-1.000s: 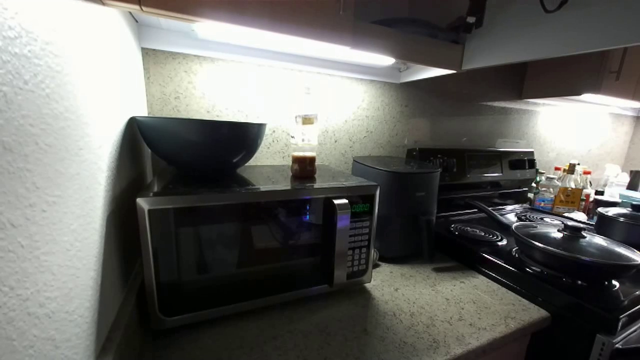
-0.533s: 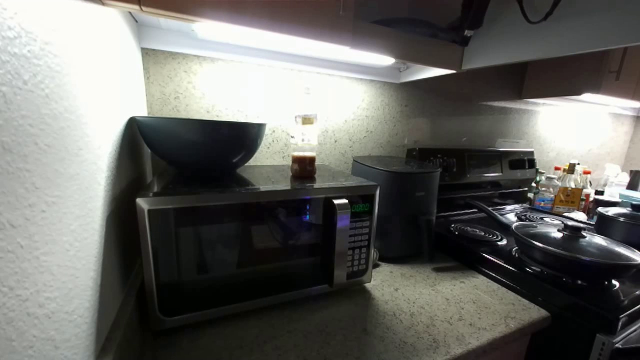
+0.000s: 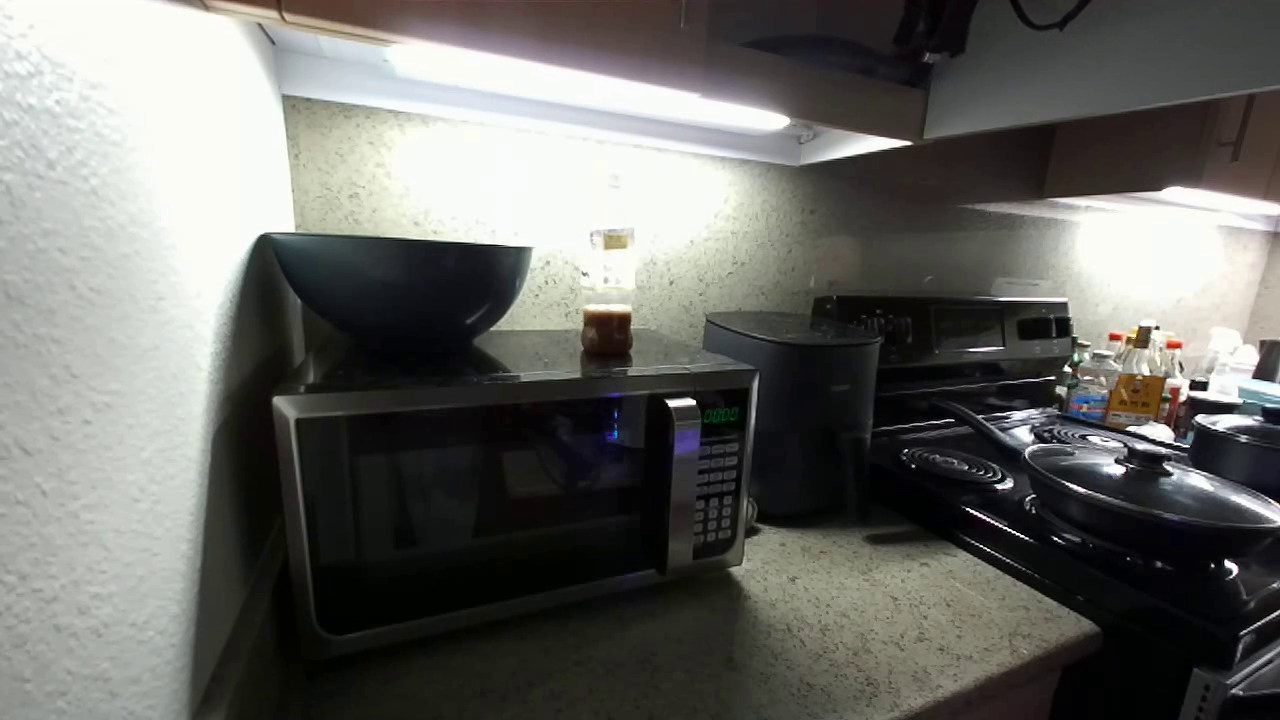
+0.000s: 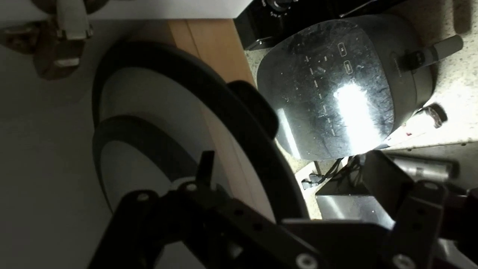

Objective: Remove the lid from the upper cabinet.

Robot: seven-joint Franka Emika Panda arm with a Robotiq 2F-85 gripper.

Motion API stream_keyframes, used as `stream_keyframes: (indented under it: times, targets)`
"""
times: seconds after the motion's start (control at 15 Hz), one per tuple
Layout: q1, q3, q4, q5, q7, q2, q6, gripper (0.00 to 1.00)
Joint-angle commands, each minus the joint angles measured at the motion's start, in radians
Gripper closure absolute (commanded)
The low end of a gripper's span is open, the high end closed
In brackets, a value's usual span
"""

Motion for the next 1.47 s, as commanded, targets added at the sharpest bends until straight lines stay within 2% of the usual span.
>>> stream_keyframes:
  times: [0.0, 0.33, 0.4, 0.73, 0.8, 0.87, 1.0, 1.2, 1.4]
  targets:
    - [0.000, -0.002, 0.000, 0.005, 0.000, 0.001, 0.014, 0.00]
    - [0.002, -0.005, 0.000, 0.015, -0.049, 0.005, 0.029, 0.00]
    - [0.017, 0.012, 0.045, 0.000, -0.022, 0.038, 0.017, 0.00]
    - [0.031, 0.020, 0.114, 0.020, -0.048, 0.092, 0.027, 0.00]
    - [0.029, 0.020, 0.134, 0.032, -0.052, 0.105, 0.023, 0.03]
    - [0.027, 0.021, 0.152, 0.043, -0.058, 0.118, 0.020, 0.27]
    - [0.025, 0.022, 0.177, 0.053, -0.064, 0.137, 0.019, 0.29]
    - [0.024, 0.025, 0.199, 0.066, -0.071, 0.152, 0.018, 0.50]
    - [0.024, 0.026, 0.219, 0.080, -0.083, 0.156, 0.016, 0.65]
